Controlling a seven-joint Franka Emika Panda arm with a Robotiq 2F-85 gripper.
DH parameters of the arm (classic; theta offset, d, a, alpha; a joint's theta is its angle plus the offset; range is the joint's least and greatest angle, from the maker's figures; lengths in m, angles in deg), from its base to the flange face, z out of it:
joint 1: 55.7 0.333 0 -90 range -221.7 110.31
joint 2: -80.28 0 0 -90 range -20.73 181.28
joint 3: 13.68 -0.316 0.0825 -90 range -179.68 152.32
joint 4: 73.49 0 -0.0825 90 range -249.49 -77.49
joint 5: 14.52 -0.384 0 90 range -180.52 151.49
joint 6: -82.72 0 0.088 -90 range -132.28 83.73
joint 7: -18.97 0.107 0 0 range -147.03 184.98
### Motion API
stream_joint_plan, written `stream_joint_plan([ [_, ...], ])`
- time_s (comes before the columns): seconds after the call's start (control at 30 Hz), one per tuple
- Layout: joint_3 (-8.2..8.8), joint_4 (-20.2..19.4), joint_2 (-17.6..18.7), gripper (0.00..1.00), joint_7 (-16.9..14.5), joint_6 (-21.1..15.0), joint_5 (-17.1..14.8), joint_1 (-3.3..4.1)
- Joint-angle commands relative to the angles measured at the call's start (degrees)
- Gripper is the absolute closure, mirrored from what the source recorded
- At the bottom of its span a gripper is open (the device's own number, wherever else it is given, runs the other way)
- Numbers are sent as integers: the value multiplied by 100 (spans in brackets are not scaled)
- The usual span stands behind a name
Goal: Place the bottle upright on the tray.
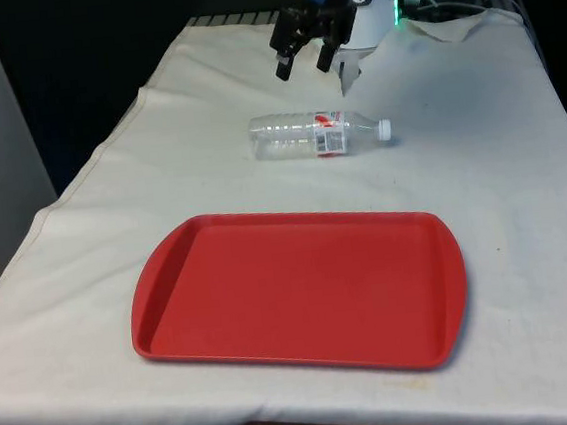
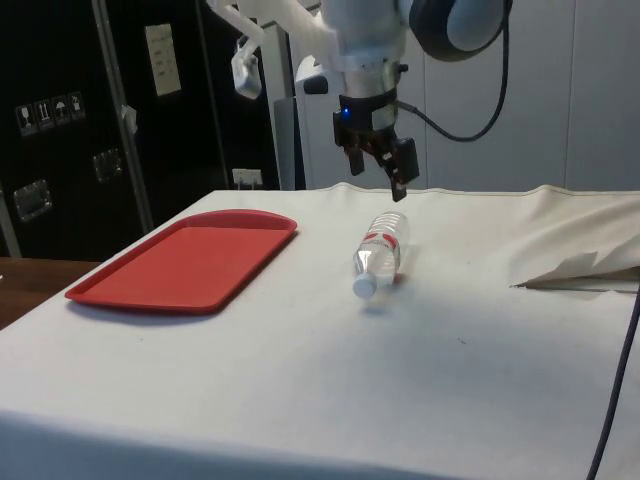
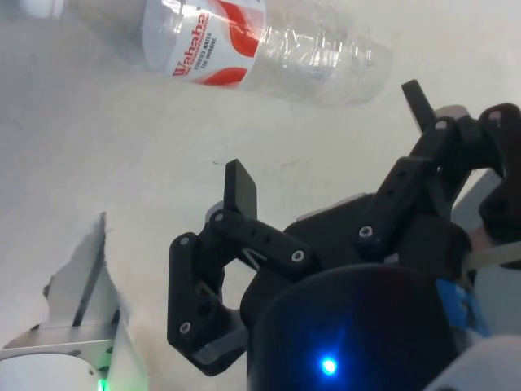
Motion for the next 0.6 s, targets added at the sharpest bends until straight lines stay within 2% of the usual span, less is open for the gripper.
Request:
stream_joint_plan([
  [0.0,0,0,11,0,0,0,34,0],
  [0.03,-6,23,40,0,74,-29,201,-6],
  [0.3,-17,34,132,0,86,-11,510,0],
  [0.33,-11,6,120,0,6,0,395,0],
  [0.37,-17,34,143,0,86,-11,544,0],
  [0.57,-29,40,218,0,97,0,785,11],
])
